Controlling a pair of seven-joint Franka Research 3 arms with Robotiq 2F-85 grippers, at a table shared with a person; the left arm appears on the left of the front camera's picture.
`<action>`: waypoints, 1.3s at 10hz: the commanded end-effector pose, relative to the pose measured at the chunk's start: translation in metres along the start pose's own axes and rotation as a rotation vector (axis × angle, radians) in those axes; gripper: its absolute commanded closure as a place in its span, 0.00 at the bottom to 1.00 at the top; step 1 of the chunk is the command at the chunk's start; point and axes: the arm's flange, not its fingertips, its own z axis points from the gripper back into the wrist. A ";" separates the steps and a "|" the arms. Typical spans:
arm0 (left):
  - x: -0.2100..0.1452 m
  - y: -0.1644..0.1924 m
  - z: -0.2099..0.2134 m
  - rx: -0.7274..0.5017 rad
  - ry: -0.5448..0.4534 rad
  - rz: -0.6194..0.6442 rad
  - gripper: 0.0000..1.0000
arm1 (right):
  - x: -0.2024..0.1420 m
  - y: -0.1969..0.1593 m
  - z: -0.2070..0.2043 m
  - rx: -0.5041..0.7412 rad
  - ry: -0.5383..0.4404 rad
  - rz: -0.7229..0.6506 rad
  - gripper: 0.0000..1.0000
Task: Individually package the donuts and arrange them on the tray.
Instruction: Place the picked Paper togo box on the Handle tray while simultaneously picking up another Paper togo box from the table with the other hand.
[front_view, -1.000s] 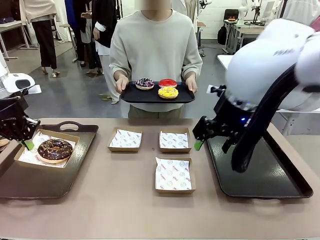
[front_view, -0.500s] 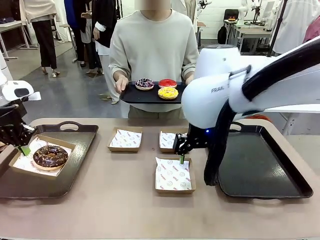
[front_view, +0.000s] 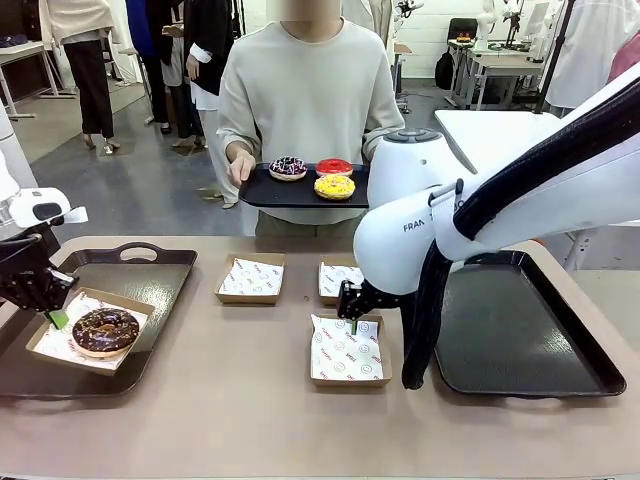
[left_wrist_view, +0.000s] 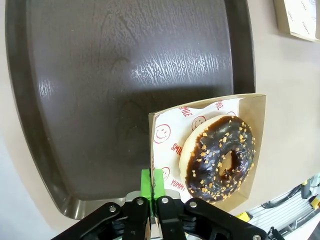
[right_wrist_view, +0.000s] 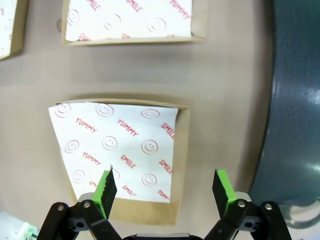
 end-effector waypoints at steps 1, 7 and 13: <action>0.000 0.001 -0.007 -0.023 -0.018 0.016 0.99 | -0.008 -0.004 -0.009 0.057 -0.036 -0.007 0.00; 0.002 -0.020 -0.010 0.086 -0.007 0.156 0.99 | -0.013 -0.012 -0.024 0.068 0.009 -0.002 0.00; 0.004 -0.023 -0.020 0.123 0.033 0.200 0.99 | -0.017 -0.019 -0.023 0.066 0.005 0.005 0.00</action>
